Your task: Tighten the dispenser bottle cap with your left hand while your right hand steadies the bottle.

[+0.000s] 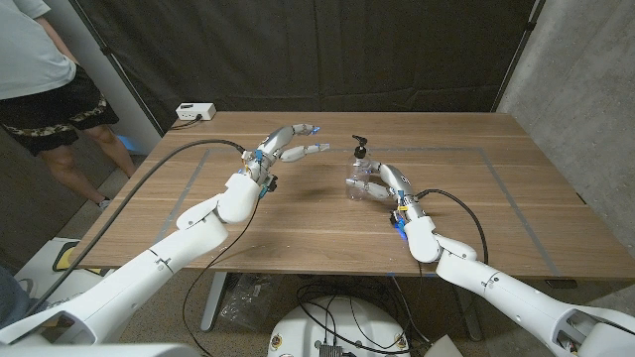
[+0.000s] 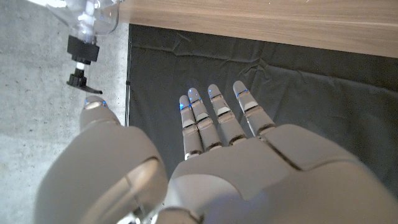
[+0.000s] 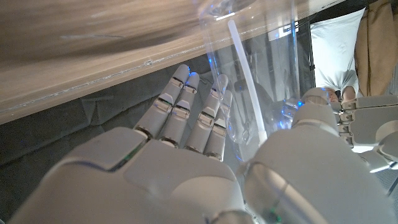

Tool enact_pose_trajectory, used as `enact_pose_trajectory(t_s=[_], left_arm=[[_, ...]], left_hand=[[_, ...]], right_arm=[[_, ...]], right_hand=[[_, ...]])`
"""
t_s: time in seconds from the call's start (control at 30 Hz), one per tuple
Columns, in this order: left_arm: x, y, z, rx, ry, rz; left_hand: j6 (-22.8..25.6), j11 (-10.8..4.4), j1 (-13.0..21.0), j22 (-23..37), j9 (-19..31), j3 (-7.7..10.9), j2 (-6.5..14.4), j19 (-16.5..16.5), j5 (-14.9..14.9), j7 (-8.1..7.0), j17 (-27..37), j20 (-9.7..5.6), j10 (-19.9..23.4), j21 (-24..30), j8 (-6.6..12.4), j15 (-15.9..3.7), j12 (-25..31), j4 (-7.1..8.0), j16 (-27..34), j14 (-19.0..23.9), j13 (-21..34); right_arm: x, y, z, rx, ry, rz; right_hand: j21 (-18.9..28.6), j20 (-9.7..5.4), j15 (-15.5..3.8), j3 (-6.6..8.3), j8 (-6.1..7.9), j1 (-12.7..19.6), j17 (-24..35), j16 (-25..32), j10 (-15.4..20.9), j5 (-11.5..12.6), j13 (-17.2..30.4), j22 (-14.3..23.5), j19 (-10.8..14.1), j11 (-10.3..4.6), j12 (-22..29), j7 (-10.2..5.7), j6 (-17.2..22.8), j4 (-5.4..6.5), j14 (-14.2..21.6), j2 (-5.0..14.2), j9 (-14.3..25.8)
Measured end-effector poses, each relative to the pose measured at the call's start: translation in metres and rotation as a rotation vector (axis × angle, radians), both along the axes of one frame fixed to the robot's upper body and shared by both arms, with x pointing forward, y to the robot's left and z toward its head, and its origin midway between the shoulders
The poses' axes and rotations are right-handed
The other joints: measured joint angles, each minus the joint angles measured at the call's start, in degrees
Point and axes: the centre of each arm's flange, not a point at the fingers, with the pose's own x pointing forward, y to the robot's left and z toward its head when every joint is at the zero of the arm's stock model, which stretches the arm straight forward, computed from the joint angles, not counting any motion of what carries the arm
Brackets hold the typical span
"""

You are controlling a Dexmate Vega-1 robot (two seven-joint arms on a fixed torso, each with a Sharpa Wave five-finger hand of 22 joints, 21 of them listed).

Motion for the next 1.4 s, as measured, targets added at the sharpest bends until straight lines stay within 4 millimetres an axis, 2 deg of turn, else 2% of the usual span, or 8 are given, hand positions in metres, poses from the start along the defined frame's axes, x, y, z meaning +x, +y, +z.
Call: enact_pose_trajectory(t_s=[0.57,0.67,0.7,0.8,0.9,1.0,1.17,1.4], left_arm=[[0.000,-0.017,-0.010,0.142,0.007,0.052],[-0.001,-0.018,-0.011,0.147,0.004,0.053],[-0.002,-0.019,-0.012,0.151,0.004,0.052],[-0.003,-0.020,-0.012,0.169,0.011,0.046],[-0.006,-0.021,-0.012,0.189,0.019,0.039],[-0.007,-0.022,-0.014,0.208,0.035,0.031],[-0.012,-0.022,-0.013,0.231,0.064,0.012],[-0.014,-0.016,-0.005,0.237,0.100,-0.010]], left_hand=[[-4.08,-0.17,1.38,-0.01,0.27,-0.40,1.11,-0.60,0.91,-1.51,0.17,0.41,-2.62,-0.44,-0.66,0.06,-0.14,-0.08,0.00,-0.31,0.43],[-5.43,-0.37,3.02,0.16,0.26,-0.02,2.48,-0.20,1.62,-4.31,0.35,0.05,-1.50,-0.36,-0.66,0.02,0.28,-0.46,1.07,2.01,0.70],[-6.15,-0.43,4.89,0.24,0.26,0.93,4.04,0.40,1.86,-5.44,0.59,-0.50,-0.50,-0.07,-0.66,-0.02,0.80,-1.11,1.78,3.49,0.95],[-7.53,-1.28,14.38,0.50,0.11,6.48,10.13,2.98,1.07,-8.01,1.48,-1.87,3.69,1.24,-0.66,-0.49,3.20,-4.33,3.94,9.71,2.31],[-8.37,-2.44,22.25,0.53,-0.17,11.55,12.95,6.06,-2.28,-8.86,2.20,-3.10,10.66,2.97,-0.66,-1.37,7.46,-6.69,5.28,16.89,4.34],[-8.56,-3.02,25.79,0.64,-0.17,14.83,13.36,8.59,-4.40,-9.06,2.75,-4.07,17.91,4.54,-0.66,-3.02,12.12,-6.77,6.05,23.01,6.42],[-9.84,-3.03,27.27,1.34,-0.17,17.49,12.49,14.22,-5.09,-8.39,4.34,-6.19,25.73,7.99,-1.10,-5.83,17.59,-6.65,7.96,31.07,8.83],[-11.14,-3.05,29.33,2.12,-0.16,19.49,12.54,15.83,-4.69,-7.08,5.74,-6.76,27.93,9.61,-1.11,-6.69,20.50,-6.95,8.55,33.52,10.71]], right_arm=[[-0.005,-0.001,-0.002,0.000,-0.001,0.004],[-0.006,-0.001,-0.002,-0.002,-0.001,0.006],[-0.007,-0.001,-0.002,-0.003,-0.001,0.006],[-0.007,-0.001,-0.002,-0.004,-0.002,0.007],[-0.008,-0.001,-0.002,-0.005,-0.002,0.008],[-0.009,0.000,-0.002,-0.007,-0.001,0.010],[-0.009,0.000,-0.002,-0.009,-0.001,0.009],[-0.011,0.000,-0.002,-0.012,-0.003,0.006]], right_hand=[[0.00,0.00,0.00,0.00,-0.21,0.00,0.00,0.00,0.00,-0.03,0.04,0.00,0.00,0.00,-0.41,0.21,0.22,0.00,0.00,0.00,0.00],[0.00,0.00,0.00,0.00,-0.23,0.00,0.00,0.00,0.00,-0.03,0.04,0.00,0.00,0.00,-0.59,0.21,0.22,0.00,0.00,0.00,0.00],[0.00,0.00,0.00,0.00,-0.23,0.00,0.00,0.00,0.00,-0.03,0.04,0.00,0.00,0.00,-0.61,0.21,0.22,0.00,0.00,0.00,0.00],[0.00,0.00,0.00,0.00,-0.29,0.01,0.00,0.00,0.00,-0.03,0.03,0.00,0.00,0.00,-0.63,0.20,0.22,0.00,0.00,-0.01,0.00],[0.00,0.00,0.00,0.00,-0.32,0.01,0.00,0.01,0.00,-0.03,0.02,0.00,0.00,-0.01,-0.83,0.20,0.22,0.00,0.00,-0.01,0.00],[0.00,0.00,0.00,0.00,-0.32,0.01,0.00,0.03,0.00,-0.03,0.02,0.00,0.00,-0.01,-0.85,0.20,0.21,0.00,0.00,-0.01,0.00],[0.00,0.00,0.00,0.00,-0.66,0.05,0.00,0.04,0.00,-0.03,0.00,0.00,0.00,-0.01,-0.88,0.19,0.22,0.00,0.00,-0.05,0.00],[0.00,0.00,0.00,-0.01,-0.73,0.08,0.00,0.04,0.00,-0.21,0.05,0.00,0.00,-0.01,-1.06,0.14,0.54,0.01,0.00,-0.08,0.01]])
